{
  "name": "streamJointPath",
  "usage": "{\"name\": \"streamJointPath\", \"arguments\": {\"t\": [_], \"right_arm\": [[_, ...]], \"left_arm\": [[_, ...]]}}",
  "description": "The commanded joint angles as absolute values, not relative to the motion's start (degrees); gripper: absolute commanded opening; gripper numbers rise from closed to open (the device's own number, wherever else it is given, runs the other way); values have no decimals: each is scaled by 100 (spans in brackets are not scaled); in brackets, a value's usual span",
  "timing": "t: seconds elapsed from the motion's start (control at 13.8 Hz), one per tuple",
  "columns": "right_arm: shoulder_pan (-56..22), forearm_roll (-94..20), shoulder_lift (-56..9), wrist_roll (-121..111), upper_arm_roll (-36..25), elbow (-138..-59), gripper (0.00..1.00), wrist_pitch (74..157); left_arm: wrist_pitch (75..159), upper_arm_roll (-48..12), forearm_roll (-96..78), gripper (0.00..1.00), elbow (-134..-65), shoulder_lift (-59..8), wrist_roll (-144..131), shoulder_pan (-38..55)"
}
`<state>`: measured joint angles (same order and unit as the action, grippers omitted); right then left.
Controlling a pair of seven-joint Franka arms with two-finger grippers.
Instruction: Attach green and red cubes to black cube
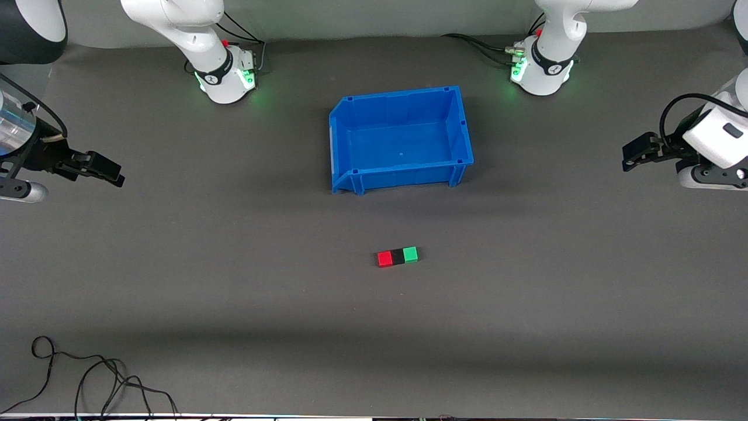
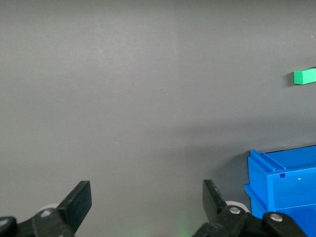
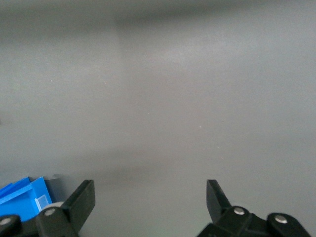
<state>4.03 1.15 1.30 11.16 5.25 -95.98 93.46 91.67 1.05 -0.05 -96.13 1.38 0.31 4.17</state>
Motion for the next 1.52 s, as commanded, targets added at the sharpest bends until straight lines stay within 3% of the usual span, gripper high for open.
{"name": "streamJointPath", "arguments": {"t": [0.0, 0.43, 0.65, 1.45], "right_arm": [[492, 202, 202, 1090, 580, -9581, 99, 9439], [448, 185, 193, 1099, 571, -9580, 100, 9316], [-87, 185, 150, 1099, 10, -9571, 100, 9343], [-132, 176, 9, 1020, -9, -9510, 100, 9352]], "left_arm": [[9044, 105, -35, 100, -9598, 202, -88, 439], [9018, 105, -35, 100, -9536, 149, -97, 439], [9018, 105, -35, 100, -9527, 141, -97, 431], [9018, 105, -35, 100, -9527, 141, -97, 439]]}}
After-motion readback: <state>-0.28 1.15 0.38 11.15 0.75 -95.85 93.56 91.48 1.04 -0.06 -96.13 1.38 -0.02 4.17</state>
